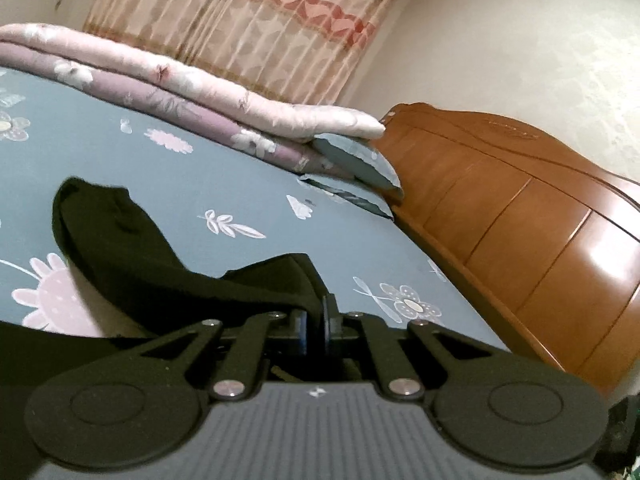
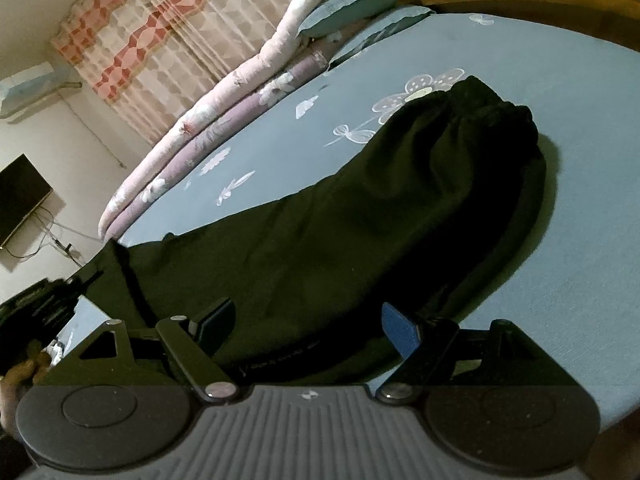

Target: Fold clothes

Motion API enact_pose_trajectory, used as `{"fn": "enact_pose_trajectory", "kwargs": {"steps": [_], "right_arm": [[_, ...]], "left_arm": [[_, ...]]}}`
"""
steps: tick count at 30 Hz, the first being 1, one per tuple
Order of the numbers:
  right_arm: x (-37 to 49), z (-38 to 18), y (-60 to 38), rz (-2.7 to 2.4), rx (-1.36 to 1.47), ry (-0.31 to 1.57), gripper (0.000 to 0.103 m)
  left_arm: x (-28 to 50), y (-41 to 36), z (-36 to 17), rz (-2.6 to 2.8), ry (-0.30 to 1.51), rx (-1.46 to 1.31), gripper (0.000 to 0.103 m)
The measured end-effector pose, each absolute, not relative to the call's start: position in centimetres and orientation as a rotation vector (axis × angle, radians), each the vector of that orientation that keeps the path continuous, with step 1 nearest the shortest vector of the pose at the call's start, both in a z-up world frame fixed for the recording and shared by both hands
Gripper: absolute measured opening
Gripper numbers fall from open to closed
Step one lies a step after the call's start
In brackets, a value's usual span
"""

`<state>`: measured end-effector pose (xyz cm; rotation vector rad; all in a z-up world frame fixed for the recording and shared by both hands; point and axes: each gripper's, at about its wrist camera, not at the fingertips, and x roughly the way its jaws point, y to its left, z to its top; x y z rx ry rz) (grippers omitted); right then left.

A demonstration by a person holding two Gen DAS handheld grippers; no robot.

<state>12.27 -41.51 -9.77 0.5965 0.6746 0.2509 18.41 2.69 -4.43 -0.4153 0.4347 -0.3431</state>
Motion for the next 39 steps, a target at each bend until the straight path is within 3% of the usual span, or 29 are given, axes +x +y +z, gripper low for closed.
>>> {"fn": "enact_pose_trajectory", "kwargs": {"steps": [7, 18, 25, 34, 39], "right_arm": [[12.2, -9.8, -41.9, 0.254, 0.61, 0.666, 0.084], [12.1, -10.2, -43.7, 0.214, 0.659, 0.653, 0.084], [12.4, -10.7, -44.3, 0.208, 0.666, 0.652, 0.084], [12.7, -10.2, -44.0, 0.236, 0.641, 0.642, 0.084], [12.2, -10.0, -44.1, 0.24, 0.635, 0.644, 0.084]], "left_arm": [[14.9, 1.9, -4.5, -0.304, 0.445, -0.324, 0.005], [15.9, 1.4, -7.8, -0.248, 0.647, -0.207, 0.007], [14.3, 0.2, -7.5, -0.312, 0.699, -0.008, 0.026], [12.4, -5.3, -4.9, -0.625, 0.612, 0.556, 0.048], [12.0, -10.5, -6.7, -0.924, 0.496, 1.084, 0.051]]}}
